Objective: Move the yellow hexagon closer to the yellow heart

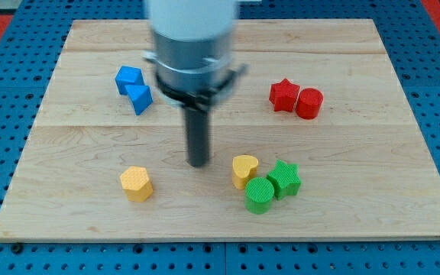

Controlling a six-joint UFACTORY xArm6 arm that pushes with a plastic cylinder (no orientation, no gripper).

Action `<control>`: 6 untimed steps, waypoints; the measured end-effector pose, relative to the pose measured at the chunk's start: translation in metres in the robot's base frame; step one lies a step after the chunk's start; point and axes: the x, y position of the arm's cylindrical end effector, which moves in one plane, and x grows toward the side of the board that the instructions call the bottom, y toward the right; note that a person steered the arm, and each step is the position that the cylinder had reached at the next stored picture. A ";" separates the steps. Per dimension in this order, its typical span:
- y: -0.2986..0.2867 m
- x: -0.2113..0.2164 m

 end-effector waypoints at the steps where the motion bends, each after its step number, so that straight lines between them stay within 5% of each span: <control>1: -0.086 -0.014; 2: -0.148 0.006; 3: -0.100 0.053; 5: 0.023 0.064; 6: 0.002 0.049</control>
